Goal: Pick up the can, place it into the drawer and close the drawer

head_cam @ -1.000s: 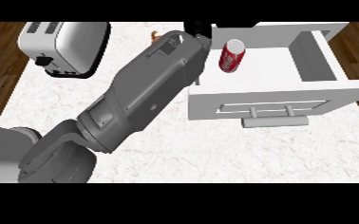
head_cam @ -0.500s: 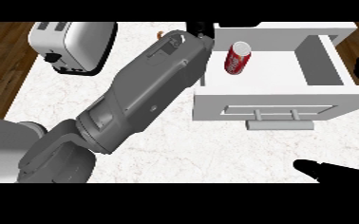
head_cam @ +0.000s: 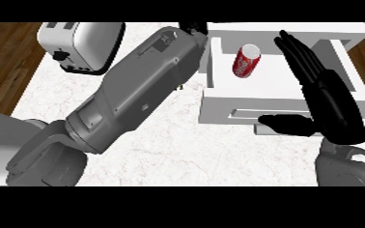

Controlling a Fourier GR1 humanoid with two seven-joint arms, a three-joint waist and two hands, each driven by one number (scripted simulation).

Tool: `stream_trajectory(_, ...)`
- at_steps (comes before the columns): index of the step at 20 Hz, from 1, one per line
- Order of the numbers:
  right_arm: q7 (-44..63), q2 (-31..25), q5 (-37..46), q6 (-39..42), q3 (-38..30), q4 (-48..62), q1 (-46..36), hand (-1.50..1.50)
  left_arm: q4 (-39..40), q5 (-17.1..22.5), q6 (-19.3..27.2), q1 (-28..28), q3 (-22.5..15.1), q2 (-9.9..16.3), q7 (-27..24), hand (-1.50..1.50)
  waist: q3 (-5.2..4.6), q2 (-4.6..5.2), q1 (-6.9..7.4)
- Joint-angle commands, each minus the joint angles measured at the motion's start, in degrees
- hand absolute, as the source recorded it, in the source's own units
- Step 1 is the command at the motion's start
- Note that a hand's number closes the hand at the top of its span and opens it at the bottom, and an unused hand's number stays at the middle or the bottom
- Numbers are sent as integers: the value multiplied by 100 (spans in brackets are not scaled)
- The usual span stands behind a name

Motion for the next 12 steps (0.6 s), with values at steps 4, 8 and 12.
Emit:
stream_trajectory(4, -193, -236, 1146, -486, 472, 1831, -1065, -150, -273, -209, -174, -2, -6, 529, 426, -150, 0, 8, 63)
stream_trajectory(8, -415, -201, 1483, -1257, 315, 3063, -1412, -150, -613, -334, 33, 428, 48, 644, 378, -150, 3, 2, 57)
stream_trajectory(12, -350, -52, 1749, -1799, 196, 4234, -1984, -150, -904, -441, 124, 469, 79, 904, 685, -150, 4, 10, 68)
